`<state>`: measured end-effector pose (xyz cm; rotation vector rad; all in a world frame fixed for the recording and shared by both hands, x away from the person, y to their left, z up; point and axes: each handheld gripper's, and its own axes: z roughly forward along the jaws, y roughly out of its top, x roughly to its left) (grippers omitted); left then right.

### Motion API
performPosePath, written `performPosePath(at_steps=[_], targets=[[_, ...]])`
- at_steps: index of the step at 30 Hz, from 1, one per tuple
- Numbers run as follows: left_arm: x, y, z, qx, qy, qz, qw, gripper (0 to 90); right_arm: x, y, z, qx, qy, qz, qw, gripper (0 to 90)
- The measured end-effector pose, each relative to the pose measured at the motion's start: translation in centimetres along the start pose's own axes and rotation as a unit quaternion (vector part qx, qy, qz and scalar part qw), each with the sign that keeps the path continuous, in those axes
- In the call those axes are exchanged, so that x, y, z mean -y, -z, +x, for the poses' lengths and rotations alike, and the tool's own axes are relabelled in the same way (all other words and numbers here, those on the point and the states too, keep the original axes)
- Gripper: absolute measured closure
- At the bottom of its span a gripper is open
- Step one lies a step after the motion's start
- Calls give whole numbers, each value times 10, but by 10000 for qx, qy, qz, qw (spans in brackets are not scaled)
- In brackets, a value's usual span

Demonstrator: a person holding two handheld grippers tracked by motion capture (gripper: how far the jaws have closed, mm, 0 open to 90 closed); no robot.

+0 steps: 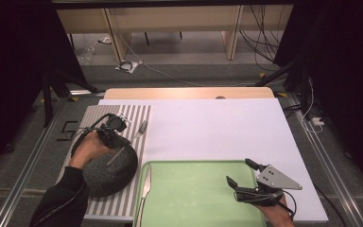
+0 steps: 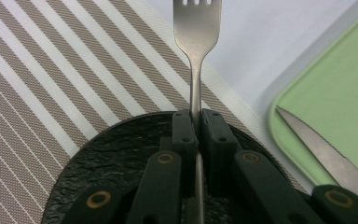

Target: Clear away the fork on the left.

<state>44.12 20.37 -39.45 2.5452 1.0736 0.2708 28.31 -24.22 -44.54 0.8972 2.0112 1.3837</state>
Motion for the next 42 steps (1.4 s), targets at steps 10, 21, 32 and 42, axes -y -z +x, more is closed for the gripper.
performPosePath(at_steps=[10,21,32,42], targets=[[5,6,-29,123,-166,-112,9997,844,0,0,1,8,15,16,10000,159],[16,0,-53,167,-362,-31,9992,844,-1,1,1,15,24,36,10000,159],[21,2,-73,305,-507,40,9982,844,0,0,2,12,36,0,10000,159],[21,4,-104,481,-667,57,9966,844,-1,1,1,23,30,39,10000,159]])
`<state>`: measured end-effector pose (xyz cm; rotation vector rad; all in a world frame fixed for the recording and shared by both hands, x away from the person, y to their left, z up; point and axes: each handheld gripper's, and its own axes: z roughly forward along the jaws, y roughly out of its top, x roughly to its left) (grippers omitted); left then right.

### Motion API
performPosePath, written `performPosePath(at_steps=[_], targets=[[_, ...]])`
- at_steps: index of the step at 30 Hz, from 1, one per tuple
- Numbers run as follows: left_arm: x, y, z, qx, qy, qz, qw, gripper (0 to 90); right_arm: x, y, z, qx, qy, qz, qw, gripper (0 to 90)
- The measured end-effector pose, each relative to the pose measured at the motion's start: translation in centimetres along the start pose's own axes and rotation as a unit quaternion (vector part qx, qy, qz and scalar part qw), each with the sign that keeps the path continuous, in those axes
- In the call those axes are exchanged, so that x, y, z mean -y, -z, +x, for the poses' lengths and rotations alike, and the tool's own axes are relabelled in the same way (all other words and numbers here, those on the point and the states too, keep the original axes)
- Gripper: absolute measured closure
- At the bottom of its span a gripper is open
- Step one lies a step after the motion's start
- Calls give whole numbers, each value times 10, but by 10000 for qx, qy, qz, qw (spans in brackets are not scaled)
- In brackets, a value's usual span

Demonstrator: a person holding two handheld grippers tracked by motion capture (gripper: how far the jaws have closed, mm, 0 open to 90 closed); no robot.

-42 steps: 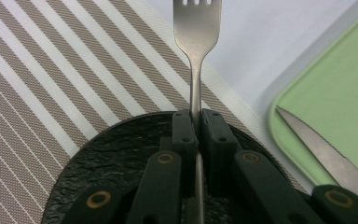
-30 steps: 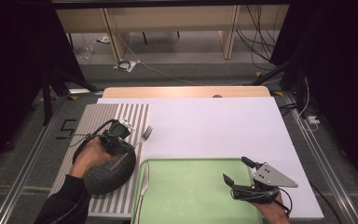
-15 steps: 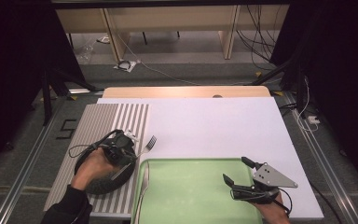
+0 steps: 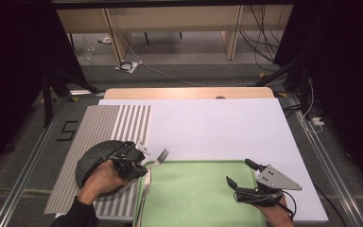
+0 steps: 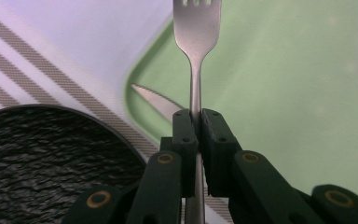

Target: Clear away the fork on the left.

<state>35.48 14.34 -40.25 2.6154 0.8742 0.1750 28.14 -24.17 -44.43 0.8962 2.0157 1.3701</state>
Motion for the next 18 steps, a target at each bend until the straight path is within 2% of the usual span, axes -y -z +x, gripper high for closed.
performPosePath(at_steps=[18], targets=[[-4,-18,-47,376,-429,228,9981,843,0,1,0,14,10,-50,10000,159]])
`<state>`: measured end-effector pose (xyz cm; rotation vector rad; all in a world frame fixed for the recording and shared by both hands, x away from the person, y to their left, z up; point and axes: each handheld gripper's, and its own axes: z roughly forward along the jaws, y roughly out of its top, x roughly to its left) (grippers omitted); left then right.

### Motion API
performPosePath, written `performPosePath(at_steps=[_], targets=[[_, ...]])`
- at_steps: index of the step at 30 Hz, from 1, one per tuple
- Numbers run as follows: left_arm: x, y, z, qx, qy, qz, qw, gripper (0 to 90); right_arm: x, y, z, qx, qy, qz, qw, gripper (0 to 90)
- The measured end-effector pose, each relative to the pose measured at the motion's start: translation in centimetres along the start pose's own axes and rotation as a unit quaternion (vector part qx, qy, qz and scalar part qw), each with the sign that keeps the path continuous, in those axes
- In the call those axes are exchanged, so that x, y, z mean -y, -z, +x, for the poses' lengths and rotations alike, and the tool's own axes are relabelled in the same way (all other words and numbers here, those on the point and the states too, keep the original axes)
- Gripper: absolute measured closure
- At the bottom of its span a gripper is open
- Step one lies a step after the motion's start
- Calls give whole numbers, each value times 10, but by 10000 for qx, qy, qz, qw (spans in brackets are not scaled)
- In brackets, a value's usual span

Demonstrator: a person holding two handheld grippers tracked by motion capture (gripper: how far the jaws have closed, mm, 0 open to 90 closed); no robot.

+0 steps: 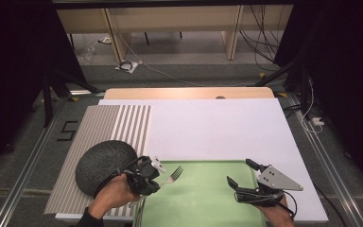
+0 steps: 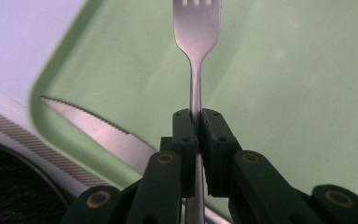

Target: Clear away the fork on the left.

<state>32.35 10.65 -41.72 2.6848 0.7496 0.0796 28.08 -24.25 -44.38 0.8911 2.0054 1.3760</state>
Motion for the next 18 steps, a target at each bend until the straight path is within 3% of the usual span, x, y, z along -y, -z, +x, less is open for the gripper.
performPosePath(at_steps=[6,11,18], targets=[[-2,-5,-11,107,-86,37,9999,843,0,0,0,9,-18,-3,10000,159],[-6,-17,-25,268,-259,260,9990,843,0,0,0,-11,-2,30,10000,159],[-10,-27,-38,380,-403,369,9978,843,0,0,0,-10,-6,29,10000,159]])
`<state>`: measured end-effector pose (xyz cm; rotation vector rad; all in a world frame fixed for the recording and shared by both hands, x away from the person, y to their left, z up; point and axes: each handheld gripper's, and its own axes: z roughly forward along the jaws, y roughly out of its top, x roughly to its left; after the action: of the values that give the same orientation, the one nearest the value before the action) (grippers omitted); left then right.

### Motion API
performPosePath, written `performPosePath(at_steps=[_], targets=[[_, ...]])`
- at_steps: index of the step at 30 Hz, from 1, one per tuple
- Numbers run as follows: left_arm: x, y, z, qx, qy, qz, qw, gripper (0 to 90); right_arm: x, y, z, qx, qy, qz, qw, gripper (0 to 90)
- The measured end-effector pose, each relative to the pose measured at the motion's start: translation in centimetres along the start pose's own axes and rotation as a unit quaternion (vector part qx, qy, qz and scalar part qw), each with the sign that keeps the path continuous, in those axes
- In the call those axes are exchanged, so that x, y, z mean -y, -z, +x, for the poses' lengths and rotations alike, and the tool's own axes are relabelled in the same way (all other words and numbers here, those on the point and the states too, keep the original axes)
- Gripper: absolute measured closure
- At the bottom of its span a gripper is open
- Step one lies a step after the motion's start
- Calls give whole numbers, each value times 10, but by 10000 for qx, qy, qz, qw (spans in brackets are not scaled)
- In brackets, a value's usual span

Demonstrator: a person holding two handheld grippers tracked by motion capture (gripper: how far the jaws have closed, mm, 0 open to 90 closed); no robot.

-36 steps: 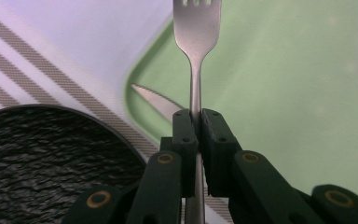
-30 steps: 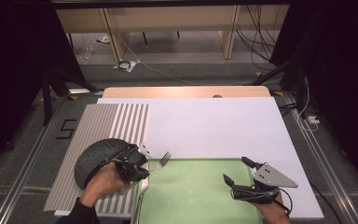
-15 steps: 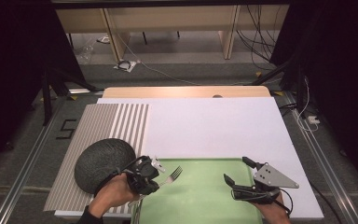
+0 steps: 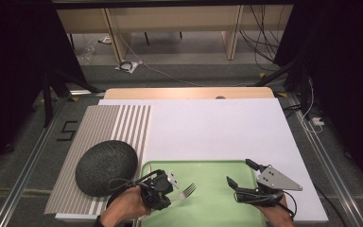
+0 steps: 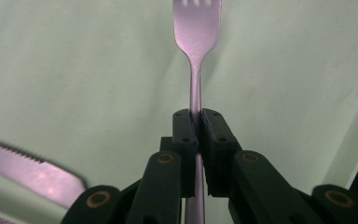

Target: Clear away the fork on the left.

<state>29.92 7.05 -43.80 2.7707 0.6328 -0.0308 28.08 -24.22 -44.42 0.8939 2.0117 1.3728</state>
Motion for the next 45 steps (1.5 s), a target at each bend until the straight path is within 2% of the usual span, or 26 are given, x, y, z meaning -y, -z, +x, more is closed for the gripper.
performPosePath(at_steps=[14,19,33,35,39,41,45], targets=[[0,-10,-15,126,-92,49,9999,843,0,0,1,1,7,9,10000,159],[0,-14,-16,195,-80,67,9998,843,0,-1,0,0,12,18,10000,159],[3,-21,-16,137,93,118,9998,829,0,-1,1,-23,17,4,10000,159],[3,-20,-16,131,120,62,9998,800,0,-1,1,-23,25,-7,10000,159],[0,-12,-18,108,150,-167,9997,669,0,0,1,-18,4,-1,10000,159],[-1,-10,-20,66,128,-250,9996,646,0,0,1,-19,10,-3,10000,159],[-2,-14,-26,78,-11,-321,9995,744,0,0,1,-17,14,-4,10000,159]])
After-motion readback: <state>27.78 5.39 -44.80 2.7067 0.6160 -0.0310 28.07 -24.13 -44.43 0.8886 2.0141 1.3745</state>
